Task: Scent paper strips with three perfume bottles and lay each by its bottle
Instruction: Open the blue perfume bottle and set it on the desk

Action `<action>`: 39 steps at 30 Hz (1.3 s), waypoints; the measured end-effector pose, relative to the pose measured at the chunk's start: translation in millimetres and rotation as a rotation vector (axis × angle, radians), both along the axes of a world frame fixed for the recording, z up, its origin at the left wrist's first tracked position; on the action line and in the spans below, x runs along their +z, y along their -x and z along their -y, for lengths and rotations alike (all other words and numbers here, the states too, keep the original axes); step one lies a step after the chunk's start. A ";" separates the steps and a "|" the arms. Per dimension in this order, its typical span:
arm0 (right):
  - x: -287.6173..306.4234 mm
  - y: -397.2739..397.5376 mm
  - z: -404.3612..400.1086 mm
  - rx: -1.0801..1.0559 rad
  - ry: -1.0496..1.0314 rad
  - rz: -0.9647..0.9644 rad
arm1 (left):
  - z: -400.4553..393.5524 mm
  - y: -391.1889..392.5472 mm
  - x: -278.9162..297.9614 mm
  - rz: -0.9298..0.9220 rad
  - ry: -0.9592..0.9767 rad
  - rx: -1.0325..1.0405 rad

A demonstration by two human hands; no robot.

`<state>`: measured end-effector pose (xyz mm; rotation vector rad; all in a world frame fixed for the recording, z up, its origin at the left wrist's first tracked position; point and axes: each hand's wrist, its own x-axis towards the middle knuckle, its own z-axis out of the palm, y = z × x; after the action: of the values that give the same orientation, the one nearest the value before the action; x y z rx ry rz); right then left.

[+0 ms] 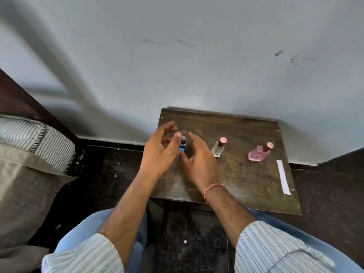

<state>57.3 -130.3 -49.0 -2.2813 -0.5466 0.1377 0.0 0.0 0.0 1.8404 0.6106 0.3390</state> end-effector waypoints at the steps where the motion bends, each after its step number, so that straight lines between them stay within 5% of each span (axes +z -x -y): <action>1: -6.7 -5.7 -5.7 -0.003 -0.021 0.004 | -3.5 -6.4 -0.4 0.019 0.027 -0.008; 10: -6.2 -2.0 -0.9 -0.051 -0.087 -0.146 | -17.7 -4.5 -6.0 0.017 0.152 -0.104; 20: 44.0 37.8 100.3 0.010 -0.304 -0.436 | 2.0 -1.3 -8.7 -0.076 0.161 -0.619; 39: 21.1 -9.9 117.1 0.223 -0.316 -0.588 | 24.8 -26.6 -26.0 0.002 0.340 -0.623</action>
<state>67.2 -247.5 -27.8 -1.7518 -0.4644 0.7502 26.6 -24.8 -26.0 1.6014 0.0631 -0.1709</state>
